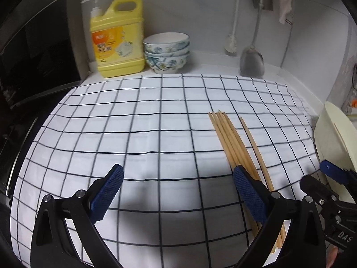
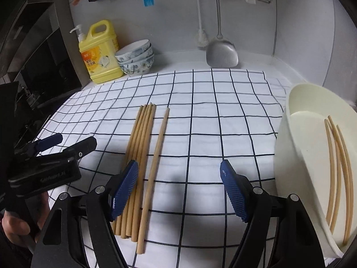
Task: Organize utensils
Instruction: 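Move both open tools back over the chopsticks on the cloth, then position both open tools over single chopsticks at the row's edge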
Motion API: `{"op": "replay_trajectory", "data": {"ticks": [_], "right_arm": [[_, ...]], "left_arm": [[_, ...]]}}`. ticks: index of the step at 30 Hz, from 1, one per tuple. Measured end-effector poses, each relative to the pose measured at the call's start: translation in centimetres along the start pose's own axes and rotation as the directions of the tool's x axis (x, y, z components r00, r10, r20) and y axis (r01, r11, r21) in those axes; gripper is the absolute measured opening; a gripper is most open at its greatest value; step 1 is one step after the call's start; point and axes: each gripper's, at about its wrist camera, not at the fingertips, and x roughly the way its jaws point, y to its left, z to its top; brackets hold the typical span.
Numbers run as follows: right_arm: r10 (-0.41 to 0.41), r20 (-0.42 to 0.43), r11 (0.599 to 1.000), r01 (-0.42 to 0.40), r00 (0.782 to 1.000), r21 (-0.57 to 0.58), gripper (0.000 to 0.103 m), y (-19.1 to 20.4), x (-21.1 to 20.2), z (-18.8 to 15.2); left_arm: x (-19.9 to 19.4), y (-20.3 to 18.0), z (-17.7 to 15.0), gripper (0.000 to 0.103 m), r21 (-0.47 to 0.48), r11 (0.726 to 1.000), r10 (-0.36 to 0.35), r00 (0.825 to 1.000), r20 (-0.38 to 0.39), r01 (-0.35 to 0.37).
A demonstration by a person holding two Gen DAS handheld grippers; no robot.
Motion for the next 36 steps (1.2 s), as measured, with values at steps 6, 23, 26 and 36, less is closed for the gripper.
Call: {"op": "replay_trajectory", "data": {"ticks": [6,23,26,36], "right_arm": [[-0.021,-0.035,1.0,0.02,0.999,-0.01,0.072,-0.4,1.0,-1.2],[-0.027,-0.064,0.997,0.023,0.998,-0.068,0.072,0.7,2.3,-2.1],[-0.038,-0.071,0.996,0.032,0.997,-0.082,0.072,1.0,2.5,-2.3],[-0.049,-0.083,0.994,0.04,0.995,-0.098,0.072,1.2,2.7,-2.7]], "left_arm": [[1.5,-1.4,-0.9,0.097,0.068,0.998,-0.012,0.999,-0.045,0.015],[3.3,-0.9,-1.8,0.097,0.045,0.99,-0.132,0.986,-0.103,0.137],[3.2,-0.8,-1.8,0.097,0.04,0.99,-0.134,0.986,-0.101,0.139],[3.5,-1.2,-1.8,0.097,0.076,0.993,-0.087,0.99,-0.114,0.096]]}}
